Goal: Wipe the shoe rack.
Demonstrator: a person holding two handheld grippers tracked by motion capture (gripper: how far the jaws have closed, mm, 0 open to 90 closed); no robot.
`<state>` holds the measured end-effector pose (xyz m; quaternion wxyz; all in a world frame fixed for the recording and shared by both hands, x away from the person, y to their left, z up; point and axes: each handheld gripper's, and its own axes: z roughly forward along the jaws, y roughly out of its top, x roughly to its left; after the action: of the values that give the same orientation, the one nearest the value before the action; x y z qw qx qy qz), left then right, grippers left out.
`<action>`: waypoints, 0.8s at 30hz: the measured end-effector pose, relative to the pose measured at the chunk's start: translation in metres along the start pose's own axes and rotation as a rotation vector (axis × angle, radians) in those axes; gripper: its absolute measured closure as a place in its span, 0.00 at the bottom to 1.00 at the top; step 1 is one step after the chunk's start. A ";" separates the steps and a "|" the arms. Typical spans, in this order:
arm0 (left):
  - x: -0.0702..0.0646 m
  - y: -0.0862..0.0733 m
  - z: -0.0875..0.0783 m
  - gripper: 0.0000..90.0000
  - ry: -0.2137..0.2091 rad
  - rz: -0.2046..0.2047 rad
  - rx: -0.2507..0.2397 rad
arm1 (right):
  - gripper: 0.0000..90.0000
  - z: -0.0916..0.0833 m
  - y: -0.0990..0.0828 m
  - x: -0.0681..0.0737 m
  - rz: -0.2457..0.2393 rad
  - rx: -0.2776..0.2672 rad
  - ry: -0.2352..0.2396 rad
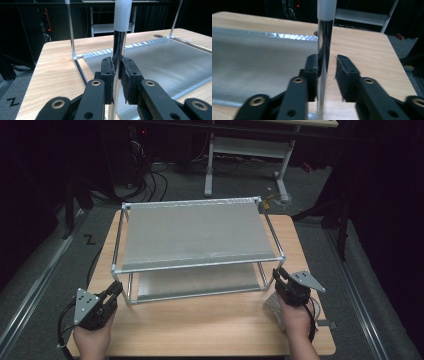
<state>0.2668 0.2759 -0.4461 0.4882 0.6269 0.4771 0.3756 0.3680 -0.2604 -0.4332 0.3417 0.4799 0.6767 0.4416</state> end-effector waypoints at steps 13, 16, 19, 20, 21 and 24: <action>0.020 0.004 0.015 0.85 0.032 -0.023 0.000 | 0.81 -0.029 -0.017 0.021 -0.023 -0.066 0.024; 0.016 0.003 0.008 0.76 0.053 -0.039 -0.015 | 0.73 -0.038 -0.017 0.018 -0.033 -0.061 0.043; 0.012 -0.002 -0.001 0.69 0.074 -0.077 -0.020 | 0.67 -0.050 -0.022 0.010 -0.063 -0.056 0.032; 0.010 -0.004 -0.005 0.67 0.076 -0.091 -0.022 | 0.66 -0.053 -0.025 0.006 -0.057 -0.050 0.025; 0.008 -0.006 -0.008 0.66 0.078 -0.092 -0.020 | 0.66 -0.056 -0.027 0.002 -0.049 -0.041 0.019; -0.005 -0.011 -0.014 0.63 0.056 -0.061 -0.002 | 0.62 -0.062 -0.033 -0.011 -0.031 -0.005 -0.003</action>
<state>0.2500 0.2757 -0.4536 0.4863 0.6008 0.5092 0.3784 0.3053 -0.2925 -0.4402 0.3505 0.4692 0.6824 0.4375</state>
